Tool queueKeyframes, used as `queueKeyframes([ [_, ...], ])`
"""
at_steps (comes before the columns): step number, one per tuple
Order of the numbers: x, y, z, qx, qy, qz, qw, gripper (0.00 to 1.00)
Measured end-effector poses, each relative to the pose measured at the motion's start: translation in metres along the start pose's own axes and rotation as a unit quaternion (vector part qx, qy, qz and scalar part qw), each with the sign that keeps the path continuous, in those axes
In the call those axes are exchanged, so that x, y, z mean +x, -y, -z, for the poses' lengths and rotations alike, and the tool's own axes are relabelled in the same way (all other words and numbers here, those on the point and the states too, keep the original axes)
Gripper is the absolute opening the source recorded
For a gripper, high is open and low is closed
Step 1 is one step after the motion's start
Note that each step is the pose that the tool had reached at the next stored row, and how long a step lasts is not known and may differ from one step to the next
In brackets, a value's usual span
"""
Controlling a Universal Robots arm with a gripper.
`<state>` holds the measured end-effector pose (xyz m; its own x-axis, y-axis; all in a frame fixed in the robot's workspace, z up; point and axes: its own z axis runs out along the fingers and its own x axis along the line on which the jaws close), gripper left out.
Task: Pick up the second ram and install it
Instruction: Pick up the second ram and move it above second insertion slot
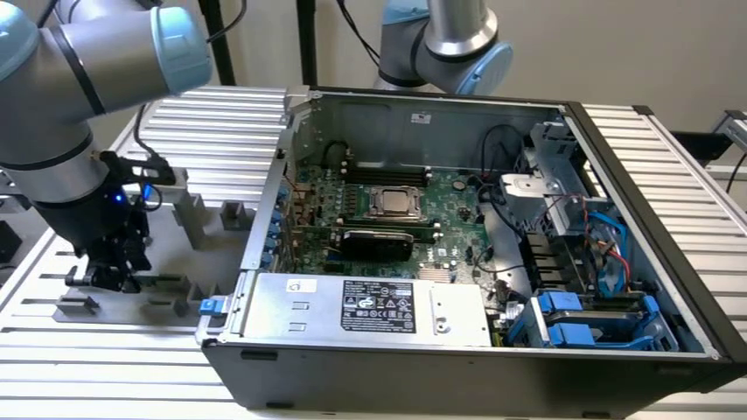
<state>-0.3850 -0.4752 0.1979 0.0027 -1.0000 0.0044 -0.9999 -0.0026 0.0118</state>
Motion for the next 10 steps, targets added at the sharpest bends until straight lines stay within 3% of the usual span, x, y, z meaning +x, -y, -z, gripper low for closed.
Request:
queueKeyframes([
  [10,-0.0001,-0.0019,-0.0001,0.0000,0.0005,0.000,1.0000,0.40],
])
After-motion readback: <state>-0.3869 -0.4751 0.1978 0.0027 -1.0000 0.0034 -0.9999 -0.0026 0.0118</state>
